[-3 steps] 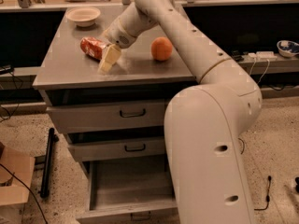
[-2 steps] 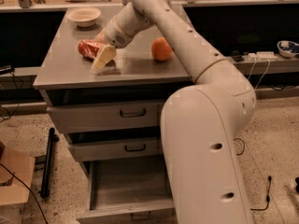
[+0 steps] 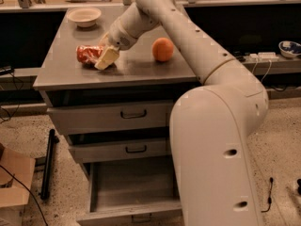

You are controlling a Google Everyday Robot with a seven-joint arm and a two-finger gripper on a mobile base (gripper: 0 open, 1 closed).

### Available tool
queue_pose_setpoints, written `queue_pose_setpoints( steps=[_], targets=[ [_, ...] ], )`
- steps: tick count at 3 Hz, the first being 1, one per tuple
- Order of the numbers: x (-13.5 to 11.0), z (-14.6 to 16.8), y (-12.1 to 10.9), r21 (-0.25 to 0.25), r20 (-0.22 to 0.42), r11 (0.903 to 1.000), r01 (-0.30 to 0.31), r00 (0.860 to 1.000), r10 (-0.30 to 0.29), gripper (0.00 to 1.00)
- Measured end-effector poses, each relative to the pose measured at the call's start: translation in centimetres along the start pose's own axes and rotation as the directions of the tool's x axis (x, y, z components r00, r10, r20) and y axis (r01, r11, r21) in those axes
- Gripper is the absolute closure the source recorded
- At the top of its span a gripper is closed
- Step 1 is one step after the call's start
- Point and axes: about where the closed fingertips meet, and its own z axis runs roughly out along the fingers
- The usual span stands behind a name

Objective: Place coke can into bottom drawer

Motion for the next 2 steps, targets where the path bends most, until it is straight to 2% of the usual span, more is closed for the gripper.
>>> queue_pose_setpoints(
  steps=[1,2],
  targets=[
    [0.0,-2.1,2.0,0.016,0.004,0.9999,0.007,1.000,-0.007,0.93],
    [-0.7,-6.1,6.5,0.044,-0.006,0.9978,0.050,0.999,-0.050,1.00]
  ],
)
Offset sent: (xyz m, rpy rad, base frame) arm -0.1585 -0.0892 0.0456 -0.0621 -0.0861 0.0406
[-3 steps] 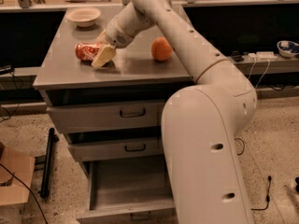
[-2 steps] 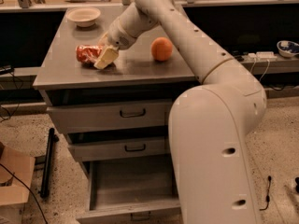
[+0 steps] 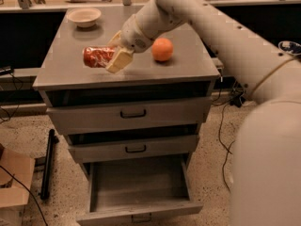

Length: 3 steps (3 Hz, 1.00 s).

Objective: Place coke can into bottom drawer

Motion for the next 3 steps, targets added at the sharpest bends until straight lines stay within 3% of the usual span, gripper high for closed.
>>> queue_pose_setpoints(
  steps=[1,2,3],
  targets=[
    [0.1,-3.2,6.1,-0.025,-0.035,0.9991,0.033,0.999,-0.034,1.00],
    [1.9,-3.7,12.8,-0.111,-0.101,0.9923,0.056,0.993,-0.067,1.00],
    [5.7,-2.1,17.7,-0.157,-0.146,0.9874,-0.023,0.989,-0.001,1.00]
  ],
)
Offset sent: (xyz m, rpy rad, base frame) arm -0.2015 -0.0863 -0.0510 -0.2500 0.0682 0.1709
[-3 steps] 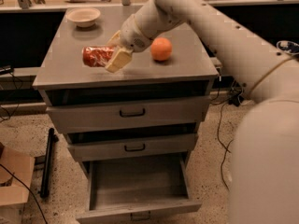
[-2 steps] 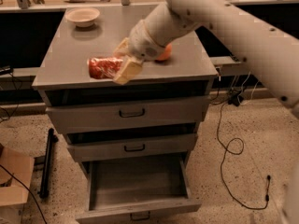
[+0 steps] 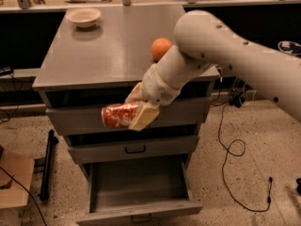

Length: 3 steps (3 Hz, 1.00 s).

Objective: Place coke can into bottom drawer

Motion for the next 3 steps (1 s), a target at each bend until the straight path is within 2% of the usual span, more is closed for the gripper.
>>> queue_pose_setpoints(
  steps=[1,2,3],
  targets=[
    [4.5,4.9,2.0,0.020,0.010,0.9884,-0.150,0.989,0.150,1.00],
    [9.7,10.7,1.9,0.050,0.032,0.9556,-0.290,0.957,0.289,1.00],
    [9.7,11.2,0.5,0.095,0.061,0.9502,-0.297,0.954,0.292,1.00]
  ],
)
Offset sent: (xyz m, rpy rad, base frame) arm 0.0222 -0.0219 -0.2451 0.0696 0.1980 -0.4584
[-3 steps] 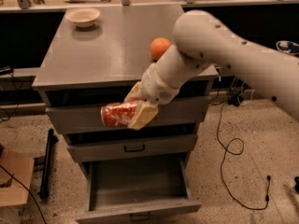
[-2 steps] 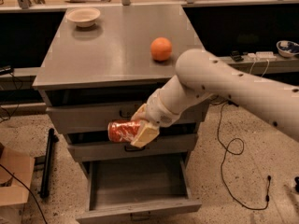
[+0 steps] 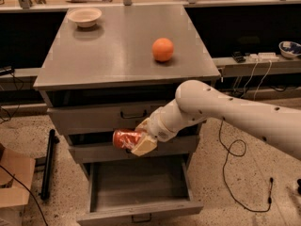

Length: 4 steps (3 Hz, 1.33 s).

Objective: Place coke can into bottom drawer

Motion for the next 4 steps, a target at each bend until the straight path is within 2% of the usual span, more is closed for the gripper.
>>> queue_pose_setpoints(
  steps=[1,2,3,4],
  targets=[
    [0.0,0.0,0.0,0.000,0.000,1.0000,0.000,1.000,0.000,1.00],
    [1.7,1.9,-0.2,-0.009,-0.026,0.9988,-0.048,0.999,0.048,1.00],
    [5.2,4.9,0.6,-0.038,-0.049,0.9924,-0.117,0.992,0.115,1.00],
    [9.1,7.8,1.2,-0.038,-0.027,0.9829,-0.180,0.983,0.179,1.00]
  ],
)
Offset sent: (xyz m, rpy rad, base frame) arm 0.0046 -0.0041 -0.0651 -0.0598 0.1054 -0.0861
